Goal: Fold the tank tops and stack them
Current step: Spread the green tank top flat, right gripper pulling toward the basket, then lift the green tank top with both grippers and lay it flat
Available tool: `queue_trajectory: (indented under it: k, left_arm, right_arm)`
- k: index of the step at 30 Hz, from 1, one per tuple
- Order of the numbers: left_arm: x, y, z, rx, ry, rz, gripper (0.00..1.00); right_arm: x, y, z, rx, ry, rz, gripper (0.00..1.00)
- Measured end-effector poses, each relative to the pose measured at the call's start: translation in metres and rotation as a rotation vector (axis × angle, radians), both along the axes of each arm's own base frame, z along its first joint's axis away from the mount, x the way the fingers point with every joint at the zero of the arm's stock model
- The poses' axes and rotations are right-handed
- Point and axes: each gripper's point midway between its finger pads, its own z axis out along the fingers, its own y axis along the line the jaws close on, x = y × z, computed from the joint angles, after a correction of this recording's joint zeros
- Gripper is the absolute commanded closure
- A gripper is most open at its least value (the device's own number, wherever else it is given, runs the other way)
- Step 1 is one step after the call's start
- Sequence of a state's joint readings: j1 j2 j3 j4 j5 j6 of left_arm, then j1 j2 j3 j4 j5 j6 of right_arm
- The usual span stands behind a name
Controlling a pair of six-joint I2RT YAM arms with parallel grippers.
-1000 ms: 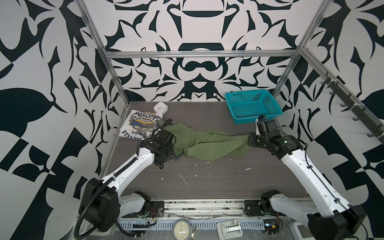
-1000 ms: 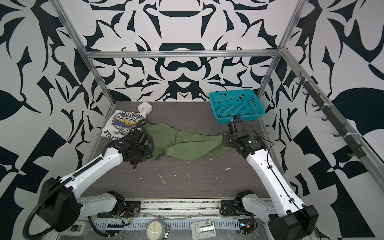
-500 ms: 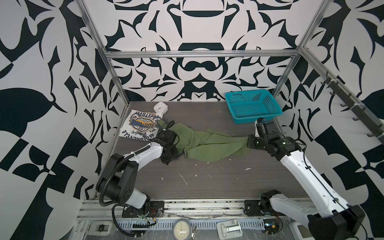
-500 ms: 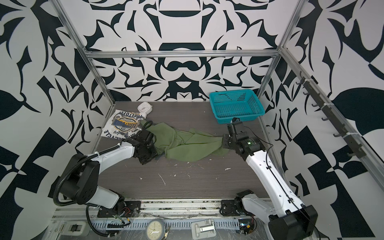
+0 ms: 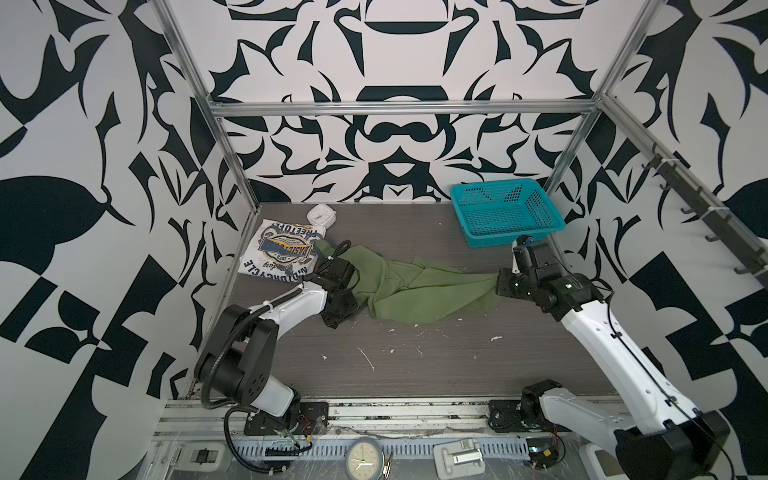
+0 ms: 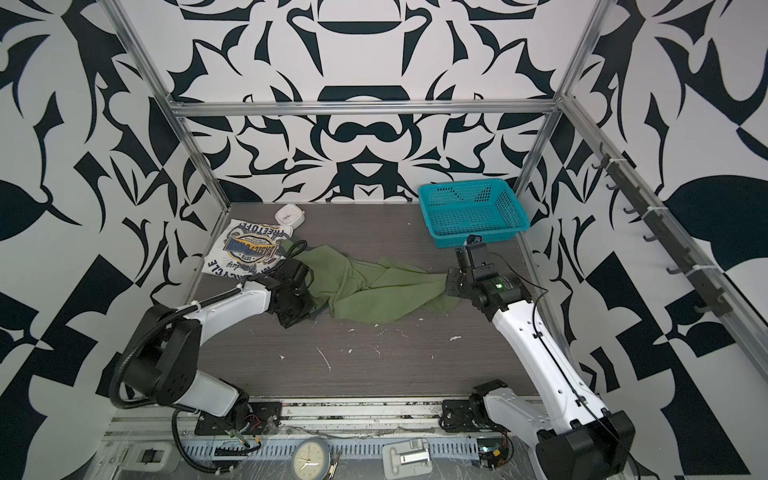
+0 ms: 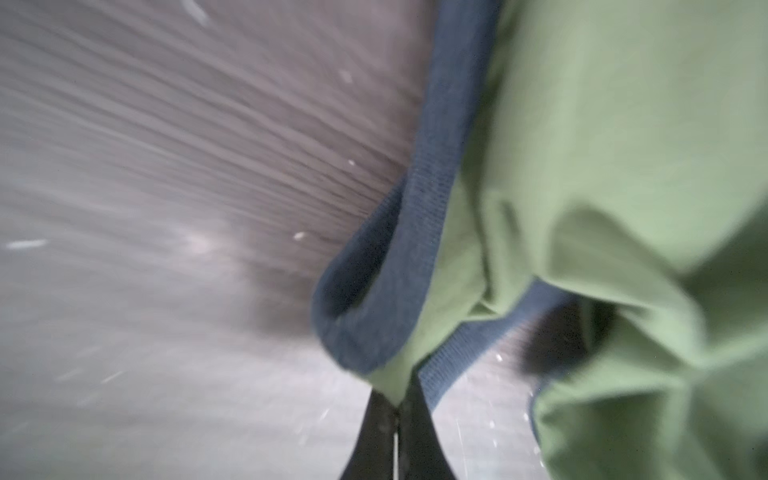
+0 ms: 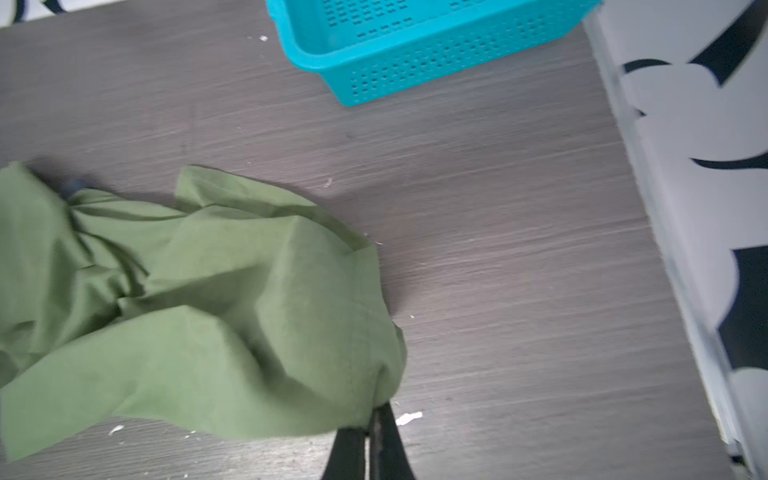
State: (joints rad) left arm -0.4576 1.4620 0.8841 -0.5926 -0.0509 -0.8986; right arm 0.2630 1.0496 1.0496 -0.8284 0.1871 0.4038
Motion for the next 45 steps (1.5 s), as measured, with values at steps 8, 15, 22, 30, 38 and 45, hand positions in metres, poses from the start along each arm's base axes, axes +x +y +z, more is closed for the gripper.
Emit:
queue_trajectory:
  k: [8,15,22,30,38,45]
  left_arm:
    - [0.006,0.086,0.230,0.037,-0.683,0.232,1.00]
    - [-0.024,0.143,0.248,0.183,-0.752,0.395,1.00]
    - [0.019,0.122,0.131,0.242,-0.325,0.244,1.00]
    - [0.032,0.122,0.104,0.115,-0.234,0.255,1.00]
    - [0.136,0.124,0.186,-0.056,-0.360,0.287,1.00]
    - [0.189,0.134,0.394,-0.116,-0.821,0.242,1.00]
  right_arm:
    - [-0.007,-0.031,0.068,-0.104,-0.148,-0.084,1.00]
    - [-0.031,-0.047,0.110,-0.104,-0.296,-0.135,1.00]
    - [-0.014,-0.033,0.058,-0.093,-0.154,-0.096,1.00]
    - [0.007,-0.015,-0.008,-0.074,0.050,-0.049,1.00]
    - [0.097,-0.014,0.083,0.117,-0.128,-0.097,1.00]
    - [0.129,-0.014,0.246,0.249,-0.506,-0.064,1.00]
